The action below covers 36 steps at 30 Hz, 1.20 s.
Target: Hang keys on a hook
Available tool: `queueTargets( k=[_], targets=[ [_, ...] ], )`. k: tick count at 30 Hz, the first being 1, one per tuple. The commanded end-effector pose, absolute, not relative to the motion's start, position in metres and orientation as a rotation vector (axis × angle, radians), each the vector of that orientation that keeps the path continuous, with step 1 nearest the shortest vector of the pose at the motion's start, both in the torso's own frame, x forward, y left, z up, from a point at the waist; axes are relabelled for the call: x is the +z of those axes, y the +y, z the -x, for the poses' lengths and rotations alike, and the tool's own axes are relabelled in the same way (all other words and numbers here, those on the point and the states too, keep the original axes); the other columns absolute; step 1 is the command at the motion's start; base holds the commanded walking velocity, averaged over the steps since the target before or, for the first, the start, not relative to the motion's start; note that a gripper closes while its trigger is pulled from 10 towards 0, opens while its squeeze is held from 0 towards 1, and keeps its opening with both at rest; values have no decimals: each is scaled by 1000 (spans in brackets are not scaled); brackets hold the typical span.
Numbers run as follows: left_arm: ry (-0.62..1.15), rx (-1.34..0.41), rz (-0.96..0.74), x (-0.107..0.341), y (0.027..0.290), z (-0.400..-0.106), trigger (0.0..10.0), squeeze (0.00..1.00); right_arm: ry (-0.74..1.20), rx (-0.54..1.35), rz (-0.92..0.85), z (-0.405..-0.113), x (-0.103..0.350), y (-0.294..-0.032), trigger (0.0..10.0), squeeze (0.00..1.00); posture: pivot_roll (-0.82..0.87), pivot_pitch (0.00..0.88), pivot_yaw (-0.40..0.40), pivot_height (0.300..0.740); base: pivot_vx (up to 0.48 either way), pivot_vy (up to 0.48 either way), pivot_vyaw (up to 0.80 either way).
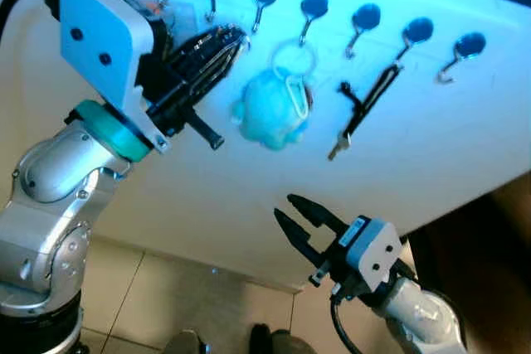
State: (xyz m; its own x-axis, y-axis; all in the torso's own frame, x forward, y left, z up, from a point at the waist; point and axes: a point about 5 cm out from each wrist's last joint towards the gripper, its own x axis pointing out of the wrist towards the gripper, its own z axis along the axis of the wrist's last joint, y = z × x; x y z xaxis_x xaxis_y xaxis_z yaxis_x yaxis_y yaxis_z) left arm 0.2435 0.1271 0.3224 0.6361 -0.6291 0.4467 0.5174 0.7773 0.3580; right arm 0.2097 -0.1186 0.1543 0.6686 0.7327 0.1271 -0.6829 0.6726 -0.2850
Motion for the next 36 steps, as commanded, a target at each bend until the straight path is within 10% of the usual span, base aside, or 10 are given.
queueTargets(
  k=[1, 36],
  targets=[
    [-602, -733, -213, 324, 123, -234, 10000, 0, -122, 871, 147, -203, 145, -123, 10000, 0, 71, 114, -39, 740, 0, 0, 0],
    [-588, -722, -104, 335, 132, -249, 10000, 0, -26, 910, 38, -207, 144, -121, 10000, 0, 66, 134, -33, 740, 0, 0, 0]
  ],
)
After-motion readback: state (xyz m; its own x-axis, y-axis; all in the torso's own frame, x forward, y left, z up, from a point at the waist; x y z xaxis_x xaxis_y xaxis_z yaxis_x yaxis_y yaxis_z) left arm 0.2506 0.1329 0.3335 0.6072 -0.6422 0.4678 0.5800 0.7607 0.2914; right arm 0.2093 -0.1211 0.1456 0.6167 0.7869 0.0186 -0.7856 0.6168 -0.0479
